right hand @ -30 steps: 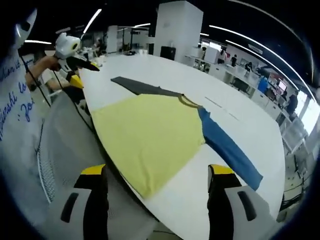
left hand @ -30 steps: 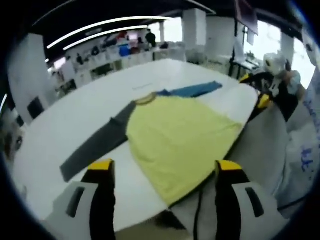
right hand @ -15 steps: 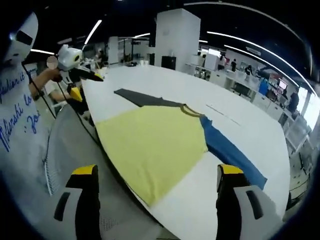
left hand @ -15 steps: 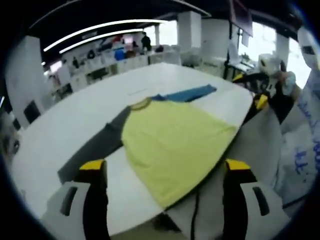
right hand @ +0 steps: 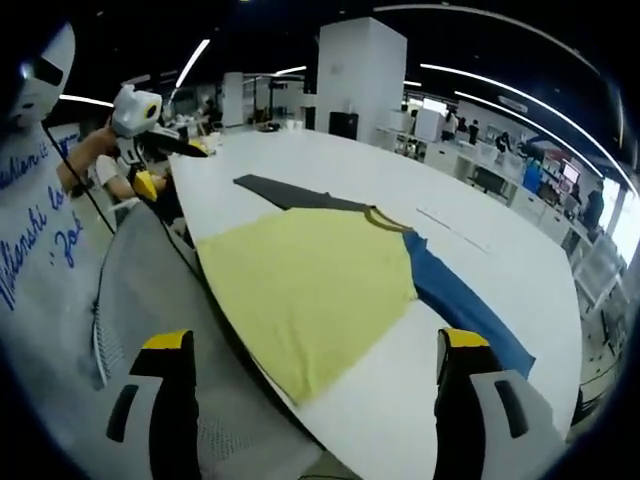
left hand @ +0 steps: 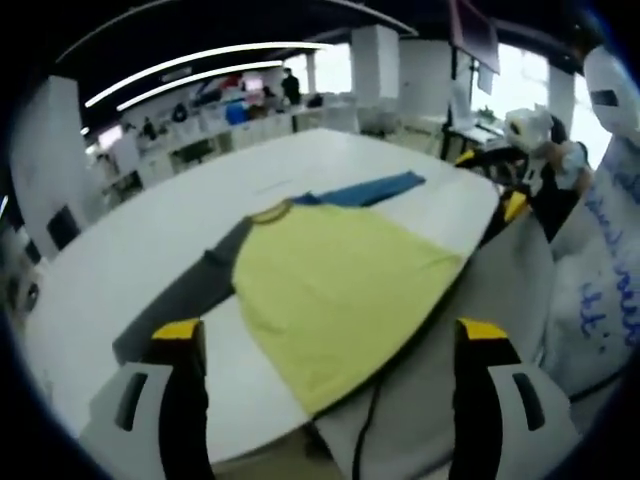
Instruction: Fold the garment on the visible template until the final outline fits inside the template.
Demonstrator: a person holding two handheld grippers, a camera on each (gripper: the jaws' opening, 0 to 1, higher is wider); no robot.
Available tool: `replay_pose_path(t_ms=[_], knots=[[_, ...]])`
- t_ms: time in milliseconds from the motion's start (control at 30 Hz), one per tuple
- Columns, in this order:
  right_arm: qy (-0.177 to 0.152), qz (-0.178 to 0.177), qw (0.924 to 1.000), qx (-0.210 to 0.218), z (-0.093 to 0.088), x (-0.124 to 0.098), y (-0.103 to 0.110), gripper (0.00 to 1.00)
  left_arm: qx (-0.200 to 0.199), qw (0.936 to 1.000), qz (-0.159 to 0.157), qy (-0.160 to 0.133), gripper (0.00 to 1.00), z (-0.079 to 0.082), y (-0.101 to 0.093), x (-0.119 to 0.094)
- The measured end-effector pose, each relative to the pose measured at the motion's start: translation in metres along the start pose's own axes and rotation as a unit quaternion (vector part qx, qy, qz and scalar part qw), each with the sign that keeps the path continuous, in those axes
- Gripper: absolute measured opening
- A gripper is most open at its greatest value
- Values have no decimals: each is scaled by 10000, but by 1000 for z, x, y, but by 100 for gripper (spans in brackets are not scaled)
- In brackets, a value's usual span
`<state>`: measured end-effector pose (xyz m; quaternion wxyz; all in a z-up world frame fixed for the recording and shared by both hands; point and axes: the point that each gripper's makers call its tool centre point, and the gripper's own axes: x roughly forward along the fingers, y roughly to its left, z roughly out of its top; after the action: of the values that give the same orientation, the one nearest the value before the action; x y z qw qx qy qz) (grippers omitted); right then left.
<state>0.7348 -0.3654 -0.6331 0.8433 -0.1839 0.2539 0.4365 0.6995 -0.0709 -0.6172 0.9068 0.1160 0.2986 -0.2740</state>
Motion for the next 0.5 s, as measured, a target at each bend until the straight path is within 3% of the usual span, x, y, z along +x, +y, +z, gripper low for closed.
replay_pose_path(t_ms=[133, 367, 500], knots=[[55, 20, 10000, 18, -6, -2, 1, 100, 123, 9998, 141, 55, 99, -1, -2, 1], [32, -57, 9999, 103, -11, -9, -5, 100, 6, 9999, 168, -27, 99, 3, -7, 6], [24, -126, 9998, 170, -15, -13, -13, 100, -50, 9993, 260, -250, 99, 10, -8, 7]])
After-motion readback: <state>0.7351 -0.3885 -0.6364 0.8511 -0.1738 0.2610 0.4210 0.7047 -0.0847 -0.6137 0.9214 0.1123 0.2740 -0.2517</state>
